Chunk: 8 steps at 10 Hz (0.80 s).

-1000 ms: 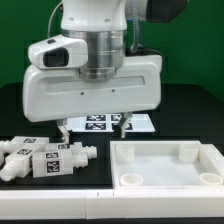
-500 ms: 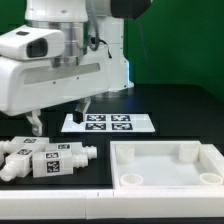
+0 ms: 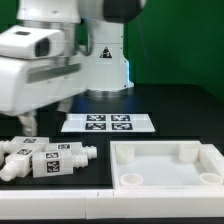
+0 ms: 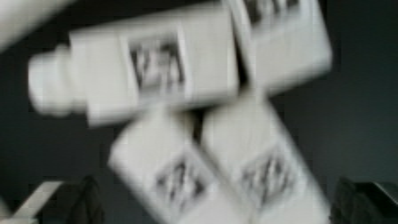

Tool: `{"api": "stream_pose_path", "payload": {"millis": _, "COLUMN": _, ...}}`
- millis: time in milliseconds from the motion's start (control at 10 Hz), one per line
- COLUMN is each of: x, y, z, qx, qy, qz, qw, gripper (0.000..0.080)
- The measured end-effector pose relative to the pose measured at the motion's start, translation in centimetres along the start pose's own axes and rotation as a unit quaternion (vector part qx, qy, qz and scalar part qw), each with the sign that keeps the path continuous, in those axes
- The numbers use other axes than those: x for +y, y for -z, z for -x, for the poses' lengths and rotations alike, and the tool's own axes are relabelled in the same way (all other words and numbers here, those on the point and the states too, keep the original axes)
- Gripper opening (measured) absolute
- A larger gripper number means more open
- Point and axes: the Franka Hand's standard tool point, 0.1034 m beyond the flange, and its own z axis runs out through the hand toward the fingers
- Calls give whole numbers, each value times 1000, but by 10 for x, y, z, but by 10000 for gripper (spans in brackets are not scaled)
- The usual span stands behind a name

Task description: Assemble square table

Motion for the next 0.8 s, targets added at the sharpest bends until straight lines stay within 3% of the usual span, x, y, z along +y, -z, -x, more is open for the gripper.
{"api": "stream_pose_path", "payload": {"millis": 100, "x": -5, "y": -4, "z": 9, "qx": -3, "qy": -8, "qz": -2, "qw": 1000, "gripper": 648}}
{"api": "stream_pose_path", "payload": {"millis": 500, "x": -3, "y": -5, "z": 8, "qx": -3, "qy": -7, "qz": -1, "qw": 1000, "gripper": 648}}
{"api": "stream_pose_path", "payload": {"millis": 800, "x": -13, "y": -27, "z": 30, "qx": -13, "qy": 16, "qz": -20, "qw": 1000, "gripper": 648}}
